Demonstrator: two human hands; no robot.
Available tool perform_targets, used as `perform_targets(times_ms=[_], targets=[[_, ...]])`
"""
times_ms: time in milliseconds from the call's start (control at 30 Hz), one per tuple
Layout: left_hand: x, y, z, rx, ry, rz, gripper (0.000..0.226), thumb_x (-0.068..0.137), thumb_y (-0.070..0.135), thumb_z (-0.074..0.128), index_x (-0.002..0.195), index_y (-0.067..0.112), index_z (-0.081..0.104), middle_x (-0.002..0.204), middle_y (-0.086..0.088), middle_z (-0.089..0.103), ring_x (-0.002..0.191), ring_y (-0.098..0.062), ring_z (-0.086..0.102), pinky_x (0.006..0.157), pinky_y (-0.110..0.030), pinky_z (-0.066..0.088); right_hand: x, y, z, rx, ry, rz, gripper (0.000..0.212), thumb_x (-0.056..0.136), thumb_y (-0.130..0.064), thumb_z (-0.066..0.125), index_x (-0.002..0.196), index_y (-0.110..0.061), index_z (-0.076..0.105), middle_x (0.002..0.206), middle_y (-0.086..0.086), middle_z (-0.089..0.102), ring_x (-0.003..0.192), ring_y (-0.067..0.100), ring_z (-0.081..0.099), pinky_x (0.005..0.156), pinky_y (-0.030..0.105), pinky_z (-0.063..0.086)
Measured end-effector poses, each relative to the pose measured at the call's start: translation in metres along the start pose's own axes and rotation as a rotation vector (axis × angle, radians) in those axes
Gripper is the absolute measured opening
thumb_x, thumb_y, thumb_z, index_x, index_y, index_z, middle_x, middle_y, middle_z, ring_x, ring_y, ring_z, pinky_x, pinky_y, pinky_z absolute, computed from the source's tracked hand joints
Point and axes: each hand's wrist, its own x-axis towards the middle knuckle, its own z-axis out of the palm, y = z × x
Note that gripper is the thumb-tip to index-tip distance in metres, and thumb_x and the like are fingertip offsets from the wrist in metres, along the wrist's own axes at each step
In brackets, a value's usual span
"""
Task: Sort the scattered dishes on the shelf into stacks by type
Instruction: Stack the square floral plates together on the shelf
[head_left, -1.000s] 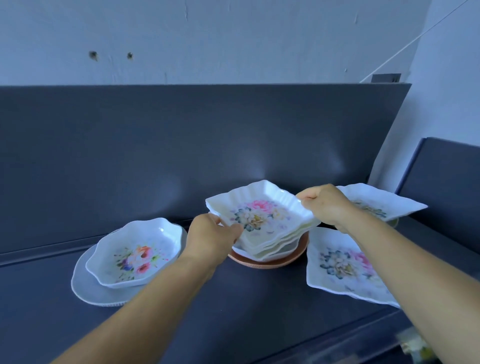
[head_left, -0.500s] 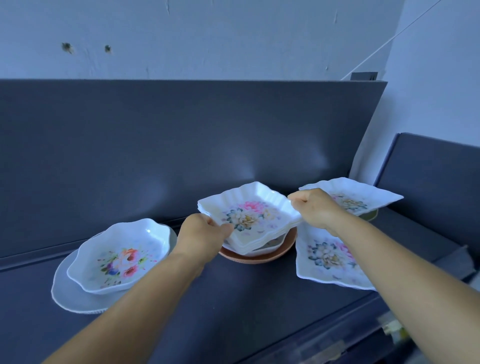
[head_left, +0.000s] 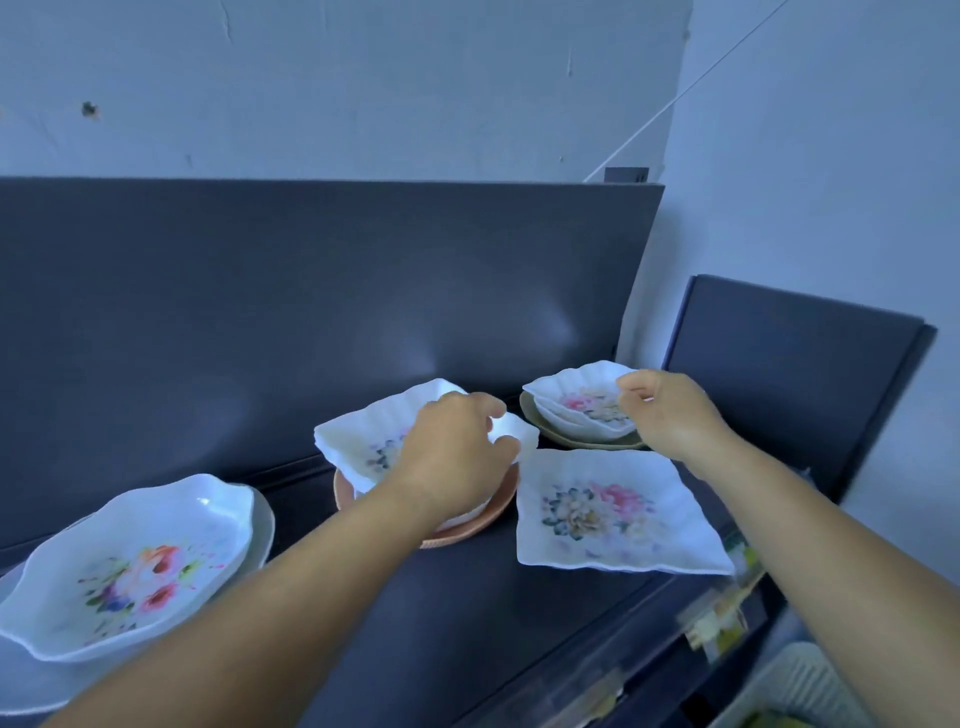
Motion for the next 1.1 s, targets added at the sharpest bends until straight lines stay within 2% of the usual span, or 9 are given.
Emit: perform_targets(times_ms=[100,167,300,500,600,667,767,900,1100], targets=[[0.012,0.028,0.023,0.039,-0.049,0.096,0.011,0.091,0.022,0.054,0.091,0.015,0.063,0.098,-0.006,0.062,0.091,-0.024,0.056,0.079,-0.033,0.05,0.007,0.018,-0.018,0.008,0.087,0.079,0.036,0.095,-0.019,0.051,0.131,-0.016,0.055,0.127,0.005,0.057,0.109,0.024,0.055,0.085,0.028,0.04],[0.025,0.042,0.04,0.096,-0.08,0.139,0.015,0.089,0.019,0.052,0.081,0.009,0.059,0.09,-0.013,0.06,0.087,-0.031,0.053,0.066,-0.033,0.046,0.014,0.03,-0.028,-0.012,0.105,0.103,0.028,0.094,-0.02,0.049,0.122,-0.019,0.055,0.113,0.004,0.059,0.093,0.024,0.055,0.077,0.028,0.041],[0.052,0.06,0.067,0.176,-0.147,0.166,0.036,0.093,0.023,0.05,0.126,0.009,0.057,0.109,-0.01,0.067,0.105,-0.028,0.057,0.083,-0.036,0.053,0.036,0.053,-0.041,-0.018,0.098,0.2,0.051,0.097,-0.022,0.048,0.146,-0.013,0.037,0.137,0.008,0.051,0.12,0.029,0.051,0.091,0.032,0.039],[0.084,0.062,0.093,0.359,-0.2,0.166,0.027,0.095,0.02,0.05,0.119,0.012,0.057,0.109,-0.009,0.06,0.106,-0.027,0.05,0.073,-0.033,0.044,0.065,0.069,-0.041,0.011,0.055,0.272,0.061,0.097,-0.024,0.046,0.152,-0.013,0.024,0.152,0.006,0.037,0.132,0.029,0.043,0.101,0.034,0.037],[0.093,0.061,0.101,0.386,-0.185,0.155,0.025,0.094,0.013,0.05,0.117,0.011,0.061,0.107,-0.008,0.061,0.104,-0.026,0.048,0.071,-0.031,0.042,0.077,0.074,-0.035,0.089,0.068,0.321,0.048,0.093,-0.021,0.046,0.139,-0.005,0.045,0.137,0.017,0.054,0.121,0.033,0.055,0.099,0.039,0.043],[0.096,0.061,0.104,0.387,-0.171,0.152,0.025,0.093,0.01,0.05,0.114,0.012,0.064,0.106,-0.007,0.065,0.092,-0.024,0.048,0.067,-0.03,0.041,0.083,0.077,-0.03,0.176,0.1,0.328,0.027,0.091,-0.016,0.047,0.106,-0.001,0.063,0.106,0.023,0.068,0.094,0.031,0.064,0.088,0.04,0.05],[0.099,0.061,0.106,0.384,-0.15,0.152,0.015,0.092,0.009,0.052,0.101,0.01,0.065,0.083,-0.004,0.059,0.081,-0.023,0.047,0.061,-0.029,0.039,0.088,0.08,-0.028,0.283,0.167,0.351,0.018,0.093,-0.013,0.05,0.089,-0.006,0.066,0.075,0.011,0.067,0.072,0.023,0.063,0.083,0.036,0.055],[0.093,0.061,0.102,0.362,-0.111,0.197,0.019,0.093,0.013,0.052,0.106,0.011,0.066,0.084,-0.003,0.057,0.081,-0.023,0.052,0.063,-0.03,0.045,0.084,0.082,-0.036,0.352,0.218,0.374,0.022,0.09,-0.004,0.047,0.075,-0.005,0.063,0.069,0.012,0.064,0.057,0.018,0.059,0.074,0.032,0.056],[0.062,0.063,0.081,0.291,-0.036,0.277,0.027,0.093,0.036,0.054,0.096,0.013,0.067,0.076,-0.001,0.063,0.091,-0.022,0.059,0.069,-0.031,0.05,0.048,0.072,-0.055,0.395,0.264,0.315,0.023,0.085,0.0,0.044,0.073,-0.004,0.064,0.071,0.012,0.066,0.064,0.022,0.059,0.077,0.035,0.057]])
